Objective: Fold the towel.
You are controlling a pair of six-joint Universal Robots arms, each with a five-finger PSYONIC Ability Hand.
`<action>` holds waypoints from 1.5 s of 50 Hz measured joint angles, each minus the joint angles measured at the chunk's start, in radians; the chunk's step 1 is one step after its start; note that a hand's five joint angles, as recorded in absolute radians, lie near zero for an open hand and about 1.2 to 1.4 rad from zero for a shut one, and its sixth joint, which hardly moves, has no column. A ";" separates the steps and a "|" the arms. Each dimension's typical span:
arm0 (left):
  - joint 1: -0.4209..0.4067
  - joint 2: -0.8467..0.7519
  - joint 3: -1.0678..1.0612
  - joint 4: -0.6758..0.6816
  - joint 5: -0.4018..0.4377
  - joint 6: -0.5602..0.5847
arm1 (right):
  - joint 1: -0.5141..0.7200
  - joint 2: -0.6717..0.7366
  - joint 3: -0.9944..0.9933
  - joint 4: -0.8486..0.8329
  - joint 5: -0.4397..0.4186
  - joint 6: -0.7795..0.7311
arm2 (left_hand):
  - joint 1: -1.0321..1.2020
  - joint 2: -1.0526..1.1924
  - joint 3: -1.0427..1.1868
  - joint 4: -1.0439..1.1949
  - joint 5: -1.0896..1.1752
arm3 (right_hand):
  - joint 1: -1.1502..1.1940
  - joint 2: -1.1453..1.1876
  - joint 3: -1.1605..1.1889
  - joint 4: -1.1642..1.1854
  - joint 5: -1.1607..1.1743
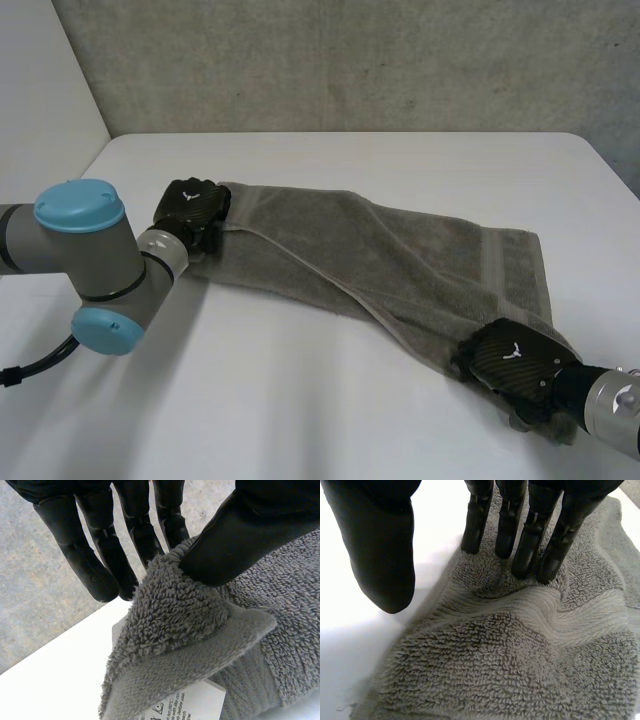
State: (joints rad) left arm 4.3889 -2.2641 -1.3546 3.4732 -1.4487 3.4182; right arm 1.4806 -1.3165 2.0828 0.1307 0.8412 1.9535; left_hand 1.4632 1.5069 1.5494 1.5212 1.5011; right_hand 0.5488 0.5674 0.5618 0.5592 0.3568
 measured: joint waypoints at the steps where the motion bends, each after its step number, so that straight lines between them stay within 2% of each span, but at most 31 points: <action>1: 0.000 0.000 0.000 0.000 0.000 0.000 | 0.000 0.001 -0.001 -0.006 0.000 0.000 | 0.000 0.000 0.000 0.000 0.000 | 0.000 0.000 0.000 0.000 0.001; 14: 0.000 0.000 -0.003 0.000 0.000 0.000 | 0.000 0.023 -0.005 -0.074 0.003 -0.001 | 0.000 0.000 0.000 0.000 0.000 | 0.050 0.025 0.040 0.046 0.085; 23: 0.000 0.001 -0.006 0.001 0.001 0.000 | -0.001 0.049 -0.011 -0.111 0.010 -0.002 | 0.000 0.000 0.000 0.000 0.000 | 0.184 0.169 0.174 0.177 0.193; 33: -0.001 0.003 -0.007 0.001 0.001 -0.002 | -0.003 0.052 -0.019 -0.145 0.014 -0.002 | 0.000 0.000 0.000 0.000 0.000 | 0.409 0.390 0.416 0.424 0.457; 43: -0.002 0.014 -0.016 0.001 0.001 -0.004 | -0.019 0.048 -0.026 -0.160 0.015 0.004 | 0.000 0.000 0.000 0.000 0.000 | 0.448 0.465 0.485 0.519 0.543; 65: -0.002 0.028 -0.025 0.002 0.001 -0.005 | -0.020 0.044 -0.040 -0.150 0.028 0.027 | 0.000 0.000 0.000 0.000 0.000 | 0.482 0.460 0.471 0.469 0.496; 75: -0.003 0.029 -0.029 0.003 0.002 -0.005 | -0.019 0.046 -0.041 -0.150 0.028 0.028 | 0.000 0.000 0.000 0.000 0.000 | 0.358 0.349 0.347 0.358 0.375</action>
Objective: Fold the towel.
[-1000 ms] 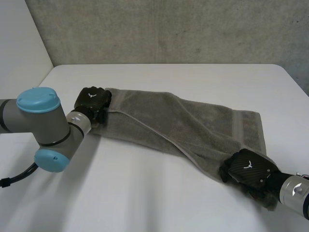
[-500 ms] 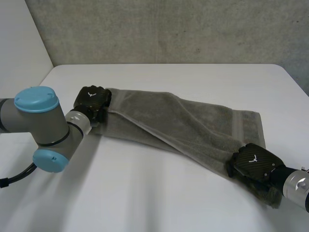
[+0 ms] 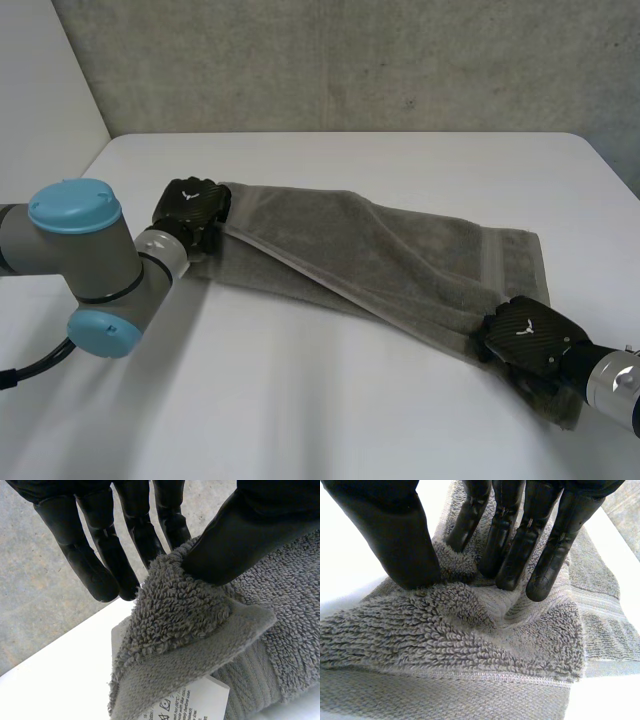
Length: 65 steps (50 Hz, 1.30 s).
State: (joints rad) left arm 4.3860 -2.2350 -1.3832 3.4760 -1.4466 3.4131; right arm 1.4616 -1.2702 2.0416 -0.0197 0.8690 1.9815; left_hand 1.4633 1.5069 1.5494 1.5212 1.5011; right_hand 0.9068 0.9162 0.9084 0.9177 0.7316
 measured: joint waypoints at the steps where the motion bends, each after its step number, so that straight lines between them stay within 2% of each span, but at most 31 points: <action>1: 0.000 0.000 0.000 0.000 0.000 0.000 | 0.000 0.000 0.000 0.000 0.000 0.000 | 0.000 0.000 0.000 0.000 0.000 | -0.001 0.000 -0.001 0.000 -0.001; 12: 0.000 0.002 0.000 0.000 0.000 0.000 | 0.000 0.000 0.001 -0.001 -0.002 0.002 | 0.000 0.000 0.000 0.000 0.000 | 0.072 0.063 0.068 0.061 0.072; 20: 0.000 0.011 -0.002 0.000 0.000 -0.001 | 0.001 0.000 -0.001 -0.008 -0.003 0.003 | 0.000 0.000 0.000 0.000 0.000 | 0.241 0.288 0.275 0.289 0.309; 24: 0.000 0.018 -0.005 0.000 0.000 -0.002 | 0.002 0.000 -0.007 -0.011 -0.001 0.013 | 0.000 0.000 0.000 0.000 0.000 | 0.401 0.411 0.422 0.421 0.449; 46: -0.007 0.053 -0.020 -0.002 0.000 -0.003 | -0.002 -0.076 -0.095 0.011 0.023 0.203 | 0.000 0.004 0.000 0.000 0.006 | 0.451 0.411 0.427 0.424 0.450; 51: -0.008 0.064 -0.029 -0.002 0.000 -0.006 | -0.001 -0.083 -0.105 0.054 0.031 0.241 | 0.000 0.004 0.000 0.000 0.006 | 0.179 0.164 0.175 0.170 0.181; 53: -0.008 0.067 -0.032 -0.003 0.000 -0.007 | -0.001 -0.086 -0.103 0.065 0.030 0.246 | 0.000 0.004 0.000 0.000 0.006 | 0.144 0.135 0.141 0.139 0.143; 54: -0.008 0.071 -0.035 -0.003 0.000 -0.008 | -0.001 -0.096 -0.089 0.080 0.024 0.249 | 0.001 0.004 0.000 0.000 0.006 | 0.002 -0.003 0.005 -0.003 0.008; 57: -0.007 0.077 -0.040 -0.003 0.000 -0.009 | -0.002 -0.120 -0.051 0.099 0.004 0.246 | 0.001 0.004 0.000 0.000 0.006 | -0.167 -0.176 -0.166 -0.171 -0.179; 65: -0.007 0.080 -0.043 -0.001 0.000 -0.009 | -0.034 -0.181 0.041 0.111 -0.071 0.232 | 0.001 0.004 0.000 0.000 0.006 | -0.264 -0.248 -0.252 -0.275 -0.293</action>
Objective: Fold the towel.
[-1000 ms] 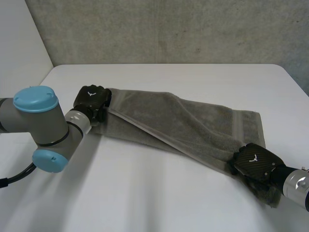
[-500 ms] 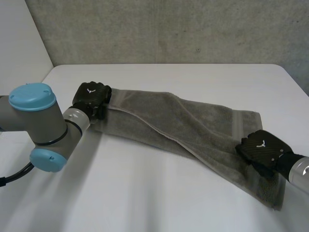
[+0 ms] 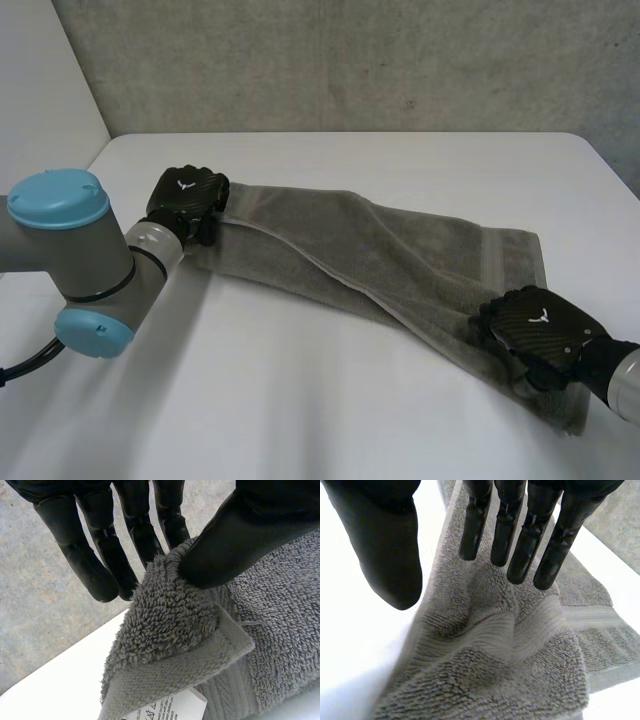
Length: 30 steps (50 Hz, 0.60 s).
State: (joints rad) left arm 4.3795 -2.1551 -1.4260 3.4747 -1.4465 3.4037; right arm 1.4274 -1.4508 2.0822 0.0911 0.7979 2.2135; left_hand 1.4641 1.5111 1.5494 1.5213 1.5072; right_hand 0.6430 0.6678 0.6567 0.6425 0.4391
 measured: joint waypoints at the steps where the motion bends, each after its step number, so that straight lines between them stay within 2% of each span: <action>1: 0.000 0.000 0.000 0.000 0.000 0.000 | -0.010 -0.007 0.011 0.000 -0.012 -0.002 | 0.000 0.000 0.000 0.000 0.000 | -0.036 -0.042 -0.039 -0.037 -0.039; 10: 0.000 -0.003 0.001 0.000 0.001 0.000 | -0.064 -0.026 0.064 0.000 -0.063 -0.047 | 0.000 0.000 0.000 0.000 0.000 | -0.108 -0.111 -0.109 -0.096 -0.102; 19: 0.000 -0.005 -0.001 0.001 0.002 0.000 | -0.064 0.023 0.071 -0.014 -0.058 -0.128 | 0.000 0.000 0.000 0.000 0.000 | -0.063 -0.108 -0.083 -0.069 -0.028; 30: 0.000 -0.007 -0.002 0.001 0.002 -0.001 | -0.060 0.095 0.069 -0.103 -0.037 -0.136 | 0.000 0.000 0.000 0.000 0.000 | -0.033 -0.074 -0.051 -0.038 0.007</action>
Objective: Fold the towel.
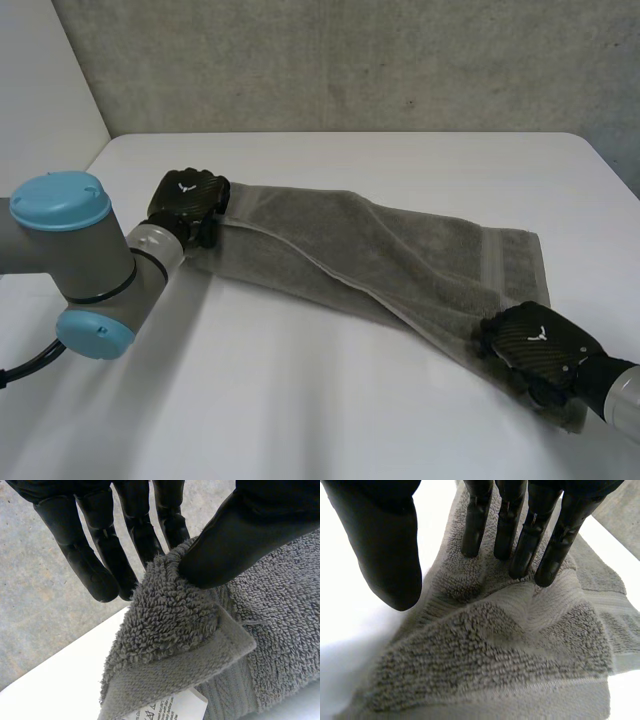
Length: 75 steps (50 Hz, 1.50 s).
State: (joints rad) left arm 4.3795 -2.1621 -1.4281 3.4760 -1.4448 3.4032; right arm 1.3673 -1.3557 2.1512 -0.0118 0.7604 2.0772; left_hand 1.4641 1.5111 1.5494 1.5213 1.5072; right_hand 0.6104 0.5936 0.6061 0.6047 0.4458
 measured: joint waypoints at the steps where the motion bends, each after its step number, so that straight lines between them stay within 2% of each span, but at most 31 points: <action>1: 0.000 0.000 0.000 0.000 0.000 0.000 | 0.000 0.001 0.000 -0.004 0.001 0.000 | 0.000 0.000 0.000 0.000 0.000 | 0.002 0.000 0.000 0.001 0.001; 12: 0.000 -0.003 0.001 0.000 0.001 0.001 | 0.004 0.046 -0.004 -0.066 0.006 0.001 | 0.000 0.000 0.000 0.000 0.000 | 0.099 0.102 0.105 0.098 0.091; 28: -0.001 -0.004 0.000 0.002 0.002 0.000 | 0.005 0.074 -0.018 -0.097 0.009 0.014 | 0.000 0.000 0.000 0.000 0.000 | 0.421 0.433 0.390 0.425 0.411; 34: -0.002 -0.004 0.000 0.002 0.002 -0.001 | 0.009 0.073 -0.024 -0.098 0.014 0.021 | 0.000 0.000 0.000 0.000 0.000 | 0.468 0.490 0.450 0.483 0.469; 63: -0.002 -0.001 -0.003 0.005 0.001 -0.001 | 0.034 0.073 -0.036 -0.096 0.030 0.047 | 0.000 0.000 0.000 0.000 0.000 | 0.459 0.474 0.457 0.463 0.442; 66: -0.002 -0.001 -0.003 0.005 0.001 -0.001 | 0.043 0.074 -0.040 -0.097 0.030 0.051 | 0.000 0.000 0.000 0.000 0.000 | 0.665 0.676 0.656 0.668 0.653; 68: -0.002 -0.001 -0.003 0.005 0.001 -0.001 | 0.049 0.074 -0.043 -0.097 0.031 0.053 | 0.000 0.000 0.000 0.000 0.000 | 0.732 0.732 0.720 0.729 0.725; 75: -0.002 0.000 -0.003 0.005 0.001 -0.001 | 0.069 0.083 -0.061 -0.098 0.044 0.081 | 0.000 0.000 0.000 0.000 0.000 | 0.739 0.734 0.730 0.739 0.736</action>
State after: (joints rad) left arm 4.3780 -2.1625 -1.4312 3.4807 -1.4435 3.4023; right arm 1.4365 -1.2722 2.0902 -0.1097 0.8045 2.1586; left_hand 1.4642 1.5112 1.5494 1.5213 1.5072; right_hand 1.3491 1.3277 1.3358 1.3435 1.1819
